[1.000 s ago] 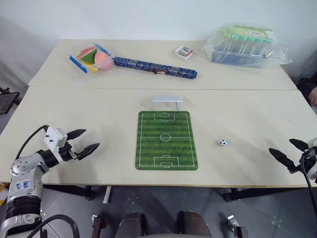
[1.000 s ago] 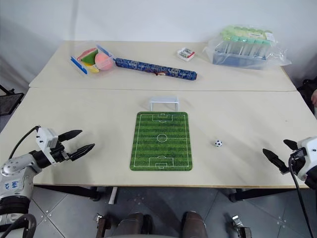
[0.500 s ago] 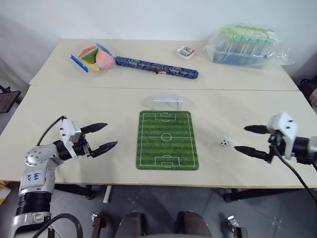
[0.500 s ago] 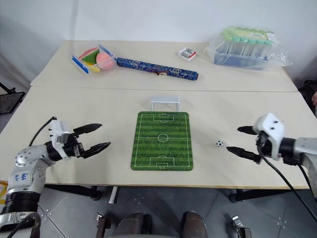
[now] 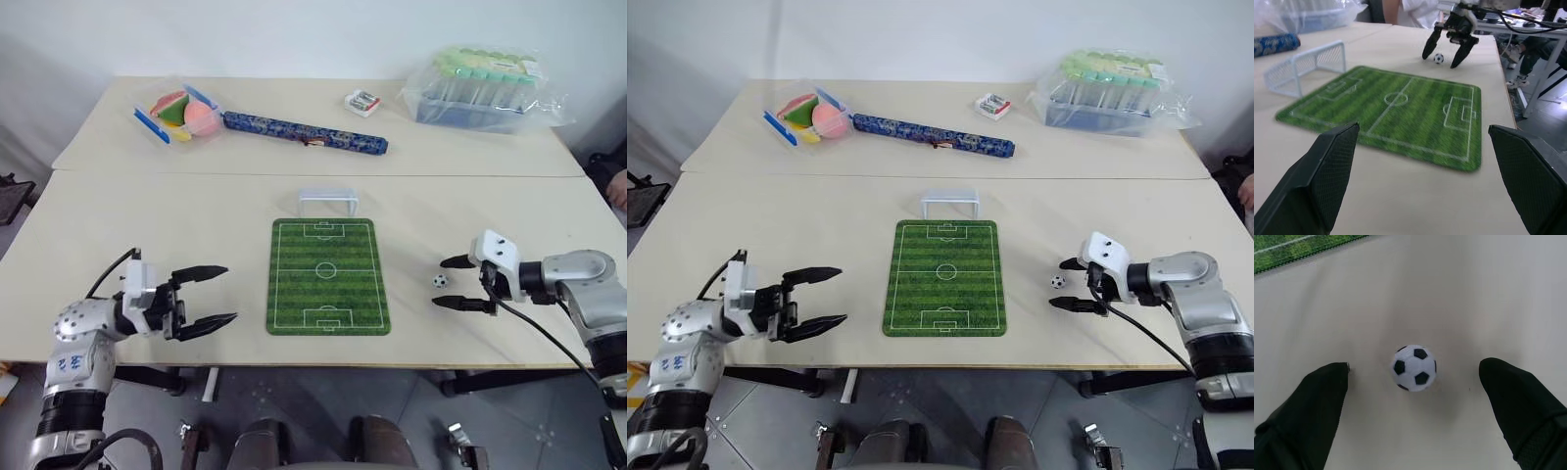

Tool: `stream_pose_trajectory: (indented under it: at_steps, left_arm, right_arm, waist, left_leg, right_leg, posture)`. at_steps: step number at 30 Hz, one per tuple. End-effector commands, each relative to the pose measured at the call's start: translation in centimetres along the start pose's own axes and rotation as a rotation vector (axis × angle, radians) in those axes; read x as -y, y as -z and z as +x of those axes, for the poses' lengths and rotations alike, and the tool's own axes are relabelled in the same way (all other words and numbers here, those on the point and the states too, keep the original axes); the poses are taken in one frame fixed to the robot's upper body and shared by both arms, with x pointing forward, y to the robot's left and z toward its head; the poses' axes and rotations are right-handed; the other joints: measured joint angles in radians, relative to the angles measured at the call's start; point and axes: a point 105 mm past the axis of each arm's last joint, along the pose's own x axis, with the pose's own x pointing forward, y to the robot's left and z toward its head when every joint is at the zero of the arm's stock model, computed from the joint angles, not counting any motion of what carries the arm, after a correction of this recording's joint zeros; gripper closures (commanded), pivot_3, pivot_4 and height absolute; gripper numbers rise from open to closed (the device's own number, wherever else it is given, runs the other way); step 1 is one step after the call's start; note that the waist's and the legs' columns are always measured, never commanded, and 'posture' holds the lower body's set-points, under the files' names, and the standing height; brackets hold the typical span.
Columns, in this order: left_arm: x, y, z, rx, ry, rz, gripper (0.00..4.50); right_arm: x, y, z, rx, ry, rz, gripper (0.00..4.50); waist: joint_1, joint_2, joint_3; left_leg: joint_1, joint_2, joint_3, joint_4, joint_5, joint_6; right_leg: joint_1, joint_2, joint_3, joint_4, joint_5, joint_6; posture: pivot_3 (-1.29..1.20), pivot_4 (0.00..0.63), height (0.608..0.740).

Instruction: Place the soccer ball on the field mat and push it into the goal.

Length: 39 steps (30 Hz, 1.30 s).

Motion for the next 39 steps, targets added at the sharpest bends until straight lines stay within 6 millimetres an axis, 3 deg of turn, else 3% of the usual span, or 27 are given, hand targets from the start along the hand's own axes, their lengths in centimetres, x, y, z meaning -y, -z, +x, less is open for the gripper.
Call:
stream_pose_trajectory:
  at_steps: [1, 10, 14, 17, 20, 26, 31, 39]
  left_arm:
    - [-0.1, -0.9, -1.1, 0.002, -0.031, 0.048, 0.0]
    - [-0.4, -1.0, -1.4, 0.01, -0.052, 0.061, 0.0]
    - [-0.3, -0.8, -1.4, 0.011, -0.036, 0.056, 0.0]
    - [-0.1, -0.5, -1.4, 0.009, -0.024, 0.051, 0.0]
    - [0.0, -0.2, -1.5, 0.003, -0.008, 0.059, 0.0]
    - [0.1, 0.2, -1.5, 0.011, 0.02, 0.084, 0.0]
    - [0.4, 0.2, -1.6, 0.032, 0.009, 0.096, 0.0]
    - [1.6, 0.2, -1.9, 0.026, -0.002, 0.092, 0.0]
  right_arm:
    - [0.3, 0.3, 0.0, -0.008, 0.002, -0.025, 0.66]
    - [0.5, -1.0, -0.1, 0.042, 0.008, -0.05, 3.57]
    - [0.2, -3.8, -0.6, 0.098, 0.03, -0.079, 3.64]
    - [-1.3, -6.3, -0.1, 0.123, -0.013, -0.1, 3.64]
    - [-4.2, -8.9, 1.7, 0.171, -0.106, -0.115, 3.64]
    - [-8.8, -12.1, 5.9, 0.196, -0.278, -0.2, 3.64]
    - [-10.7, -12.4, 9.5, 0.15, -0.377, -0.267, 3.64]
    - [-11.7, -11.8, 11.5, 0.122, -0.453, -0.307, 3.64]
  waist:
    - [-0.003, 0.0, 0.0]
    - [-0.013, 0.0, 0.0]
    - [-0.013, 0.001, 0.001]
    - [-0.012, 0.003, 0.002]
    - [-0.012, 0.003, 0.002]
    - [-0.013, 0.002, 0.001]
    - [-0.014, 0.002, 0.002]
    - [-0.015, 0.001, 0.002]
  left_leg:
    - [0.0, 0.0, 0.0, 0.0, 0.0, 0.0]
    - [0.0, 0.001, -0.001, 0.002, 0.0, 0.0]
    - [0.0, 0.003, -0.001, 0.002, 0.0, 0.0]
    - [-0.001, 0.004, -0.001, 0.002, 0.0, 0.0]
    - [-0.001, 0.005, -0.001, 0.002, 0.0, 0.0]
    - [-0.002, 0.002, -0.001, 0.002, -0.001, 0.0]
    - [-0.002, 0.001, -0.002, 0.003, -0.001, 0.0]
    - [-0.002, 0.0, -0.003, 0.003, -0.001, 0.0]
  right_leg:
    - [0.0, 0.0, 0.0, 0.0, 0.0, 0.0]
    - [0.002, 0.0, -0.001, 0.001, 0.0, 0.0]
    - [0.001, 0.0, 0.0, 0.001, 0.0, 0.0]
    - [0.0, 0.0, 0.0, 0.002, 0.0, 0.0]
    - [0.0, 0.0, -0.001, 0.002, 0.0, 0.0]
    - [-0.001, 0.0, -0.001, 0.002, 0.0, 0.0]
    - [-0.001, 0.0, -0.001, 0.002, 0.0, 0.0]
    - [-0.001, 0.0, -0.002, 0.002, 0.0, 0.0]
  posture:
    - [0.0, 0.15, 0.74]
    - [0.0, 0.15, 0.74]
    - [0.0, 0.15, 0.74]
    - [0.0, 0.15, 0.74]
    - [0.0, 0.15, 0.74]
    - [0.0, 0.15, 0.74]
    - [0.0, 0.15, 0.74]
    - [0.0, 0.15, 0.74]
